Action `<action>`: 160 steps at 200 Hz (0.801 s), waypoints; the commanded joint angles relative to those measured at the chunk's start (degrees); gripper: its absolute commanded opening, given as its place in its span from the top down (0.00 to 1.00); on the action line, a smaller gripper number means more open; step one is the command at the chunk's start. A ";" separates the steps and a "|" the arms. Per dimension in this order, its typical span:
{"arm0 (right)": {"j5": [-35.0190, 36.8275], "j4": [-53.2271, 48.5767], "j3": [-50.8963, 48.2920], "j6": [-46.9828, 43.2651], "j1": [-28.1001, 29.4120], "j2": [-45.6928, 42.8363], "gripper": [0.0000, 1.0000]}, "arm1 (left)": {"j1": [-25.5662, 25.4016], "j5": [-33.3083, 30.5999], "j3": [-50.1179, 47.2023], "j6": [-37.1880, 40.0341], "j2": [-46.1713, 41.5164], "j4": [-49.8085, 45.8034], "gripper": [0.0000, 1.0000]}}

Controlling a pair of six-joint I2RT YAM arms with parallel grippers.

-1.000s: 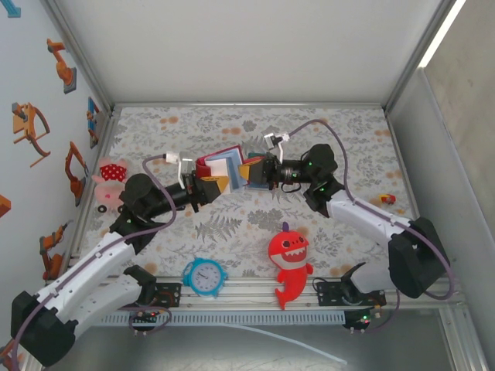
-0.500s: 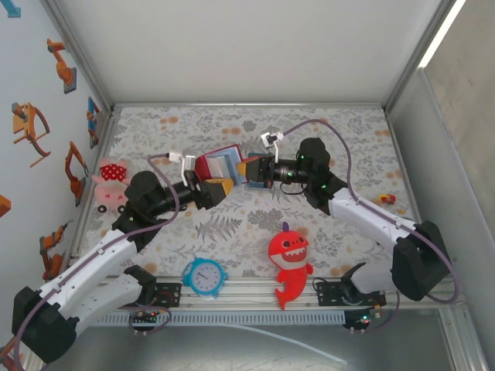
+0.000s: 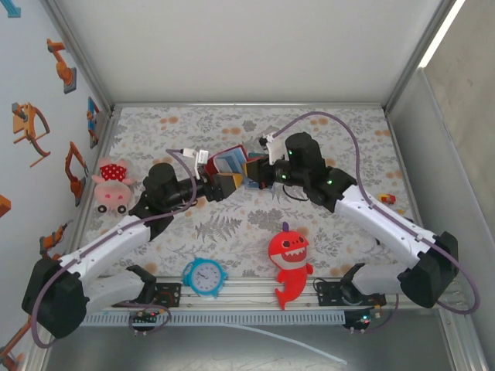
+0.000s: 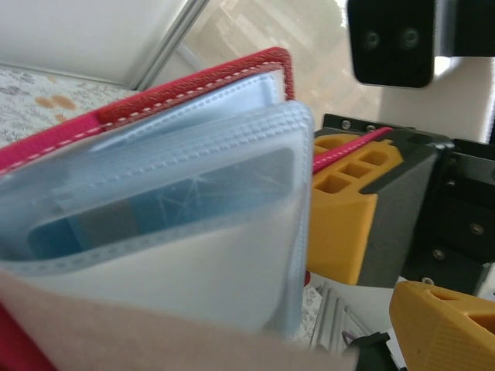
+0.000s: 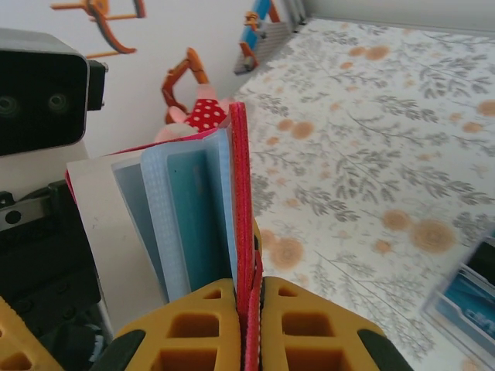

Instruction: Take the credit cards out of the card holder

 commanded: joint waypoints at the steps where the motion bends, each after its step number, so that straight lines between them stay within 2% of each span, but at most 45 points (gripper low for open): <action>1: 8.59 -5.75 2.52 -3.25 1.01 -2.29 1.00 | 0.17 0.81 1.52 -2.84 1.50 5.49 0.08; 71: 14.62 -7.48 3.61 -3.69 2.96 -3.03 1.00 | 0.11 1.70 1.46 -6.70 7.18 10.51 0.11; 110: 16.76 -8.25 4.18 -3.88 3.91 -2.70 1.00 | 0.11 4.49 2.61 -9.36 11.02 14.61 0.00; 160: 18.50 -9.21 4.67 -4.19 4.77 -2.34 1.00 | 0.11 5.10 3.60 -11.37 14.39 16.90 0.03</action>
